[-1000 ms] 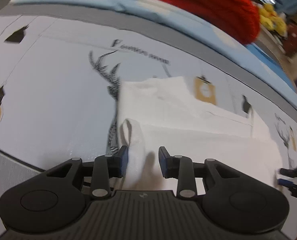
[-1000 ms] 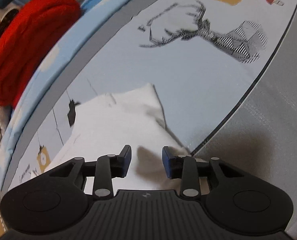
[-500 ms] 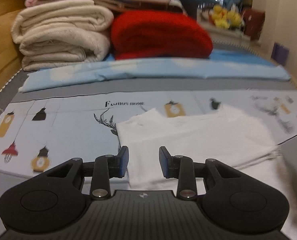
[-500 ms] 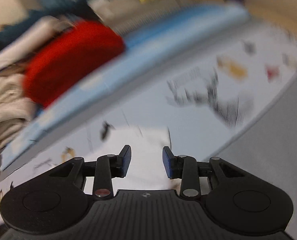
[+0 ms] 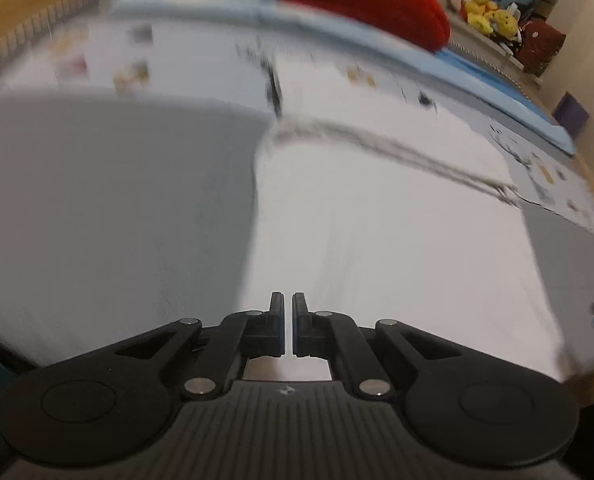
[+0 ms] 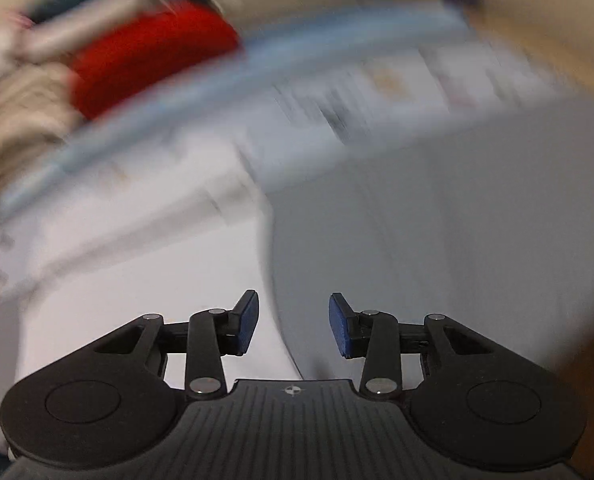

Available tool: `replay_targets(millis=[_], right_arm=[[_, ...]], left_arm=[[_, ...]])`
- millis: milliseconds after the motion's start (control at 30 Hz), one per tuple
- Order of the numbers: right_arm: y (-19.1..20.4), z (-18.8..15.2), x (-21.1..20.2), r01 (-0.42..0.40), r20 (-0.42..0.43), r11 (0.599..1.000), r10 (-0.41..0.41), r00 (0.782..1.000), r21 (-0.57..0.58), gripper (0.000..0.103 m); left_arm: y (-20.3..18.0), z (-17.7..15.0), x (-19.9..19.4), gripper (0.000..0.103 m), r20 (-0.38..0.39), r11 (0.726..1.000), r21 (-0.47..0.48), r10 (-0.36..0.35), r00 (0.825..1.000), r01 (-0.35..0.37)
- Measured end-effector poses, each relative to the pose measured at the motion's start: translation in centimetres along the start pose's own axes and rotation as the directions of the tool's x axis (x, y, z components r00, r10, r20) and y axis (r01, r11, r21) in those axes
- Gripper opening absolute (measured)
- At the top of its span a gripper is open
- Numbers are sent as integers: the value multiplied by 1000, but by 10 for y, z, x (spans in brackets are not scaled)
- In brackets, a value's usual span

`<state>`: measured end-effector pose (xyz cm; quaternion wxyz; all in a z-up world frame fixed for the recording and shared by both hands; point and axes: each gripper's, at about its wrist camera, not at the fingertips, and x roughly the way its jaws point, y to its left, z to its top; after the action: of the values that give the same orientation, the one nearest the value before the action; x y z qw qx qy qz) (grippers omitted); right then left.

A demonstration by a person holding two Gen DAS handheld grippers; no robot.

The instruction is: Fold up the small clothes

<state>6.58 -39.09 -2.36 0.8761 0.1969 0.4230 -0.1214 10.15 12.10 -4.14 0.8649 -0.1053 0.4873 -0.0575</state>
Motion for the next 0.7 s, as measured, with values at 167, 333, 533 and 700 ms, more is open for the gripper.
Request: replay_targets(millis=[167,333,533,700], right_arm=[[-7,-4,22,-6,-78,1000,7,997,6,39],[-5,-17,38,-9,-185,1000,13,983,21,39],[-1,-33,52,64,-250,997,-71,966,-38,40],[3,-43,60,80,-261,993,-99,960,-82,44]], left_arm=[[6,-8,6,6,-35,998,16,68,997,-68],[25,-10,7,20,-82,996,-61,54,995,-59],[28,-12,12,24,-131,995,-57,75,989,-83],[27,-21,28,27,-198,991,-12,128,972,-133]])
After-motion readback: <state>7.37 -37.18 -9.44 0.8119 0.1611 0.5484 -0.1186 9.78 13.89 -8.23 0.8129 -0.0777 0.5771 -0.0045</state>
